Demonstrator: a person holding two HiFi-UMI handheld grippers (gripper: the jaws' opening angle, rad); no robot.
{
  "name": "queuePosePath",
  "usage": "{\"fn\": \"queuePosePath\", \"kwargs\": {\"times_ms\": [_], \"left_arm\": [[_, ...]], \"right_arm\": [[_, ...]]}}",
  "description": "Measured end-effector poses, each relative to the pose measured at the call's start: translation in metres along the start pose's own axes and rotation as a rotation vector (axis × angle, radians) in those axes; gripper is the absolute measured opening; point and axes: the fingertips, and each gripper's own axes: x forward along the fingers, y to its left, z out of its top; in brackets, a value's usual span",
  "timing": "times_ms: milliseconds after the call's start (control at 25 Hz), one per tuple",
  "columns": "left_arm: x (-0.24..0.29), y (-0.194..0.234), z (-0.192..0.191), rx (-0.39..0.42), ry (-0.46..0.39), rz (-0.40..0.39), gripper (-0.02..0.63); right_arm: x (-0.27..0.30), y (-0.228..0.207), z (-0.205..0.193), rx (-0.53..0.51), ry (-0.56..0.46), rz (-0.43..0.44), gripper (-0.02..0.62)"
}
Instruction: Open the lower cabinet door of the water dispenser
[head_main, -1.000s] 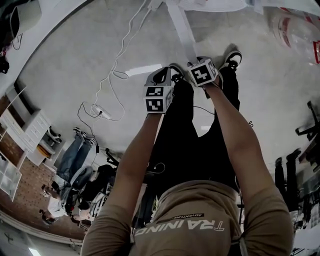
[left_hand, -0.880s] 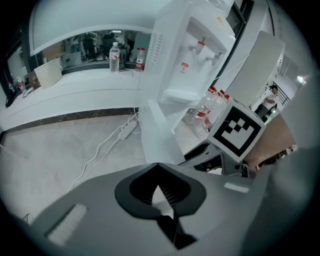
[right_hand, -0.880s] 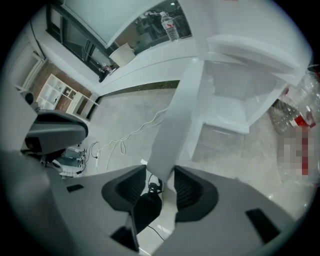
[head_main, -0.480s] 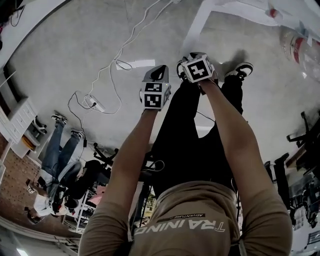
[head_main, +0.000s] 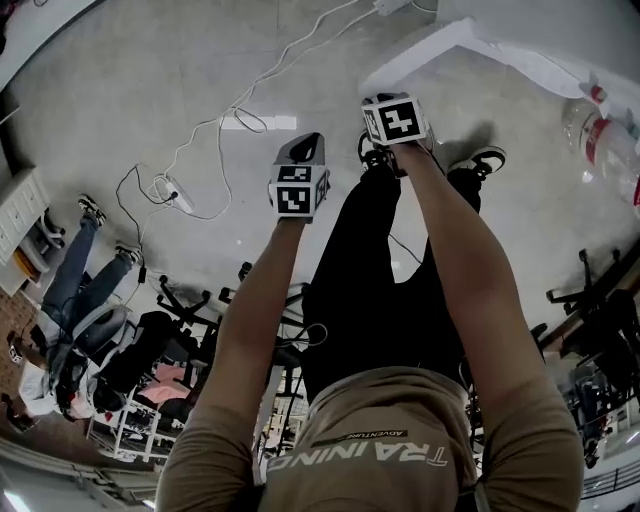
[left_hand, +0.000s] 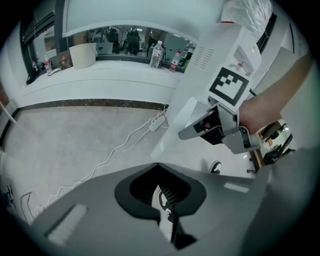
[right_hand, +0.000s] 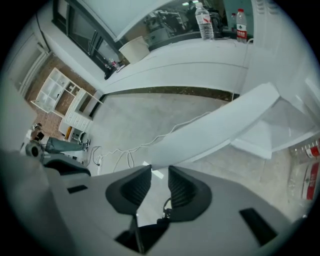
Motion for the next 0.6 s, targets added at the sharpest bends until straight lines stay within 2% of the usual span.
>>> {"fn": "queuePosePath", "kwargs": {"times_ms": [200,400,520,600], "left_arm": [[-0.001,0.002,-0.012,-0.051,-0.006,-0.004,0.000],[-0.006,-0.001,-0.020,-0.064,-0.007,-0.019,0.000],[-0.009,0.000,-0.023,-0.060,-0.004,-0.016,0.000],[-0.010,0.001,-0.019,-0.054,-0.014,-0.008,0.000]], "right_arm": [[0.013,0.009,0.035,-0.035,-0.009,0.007,0.112],[0.012,0.011,0.036,-0.029,0.001,0.007,0.109],[0.007,0.012,0.028,-0.065,0.006,0.006,0.046],[-0.001,0.010,0.024,-0.093,0.004,-0.006,0.032]]}}
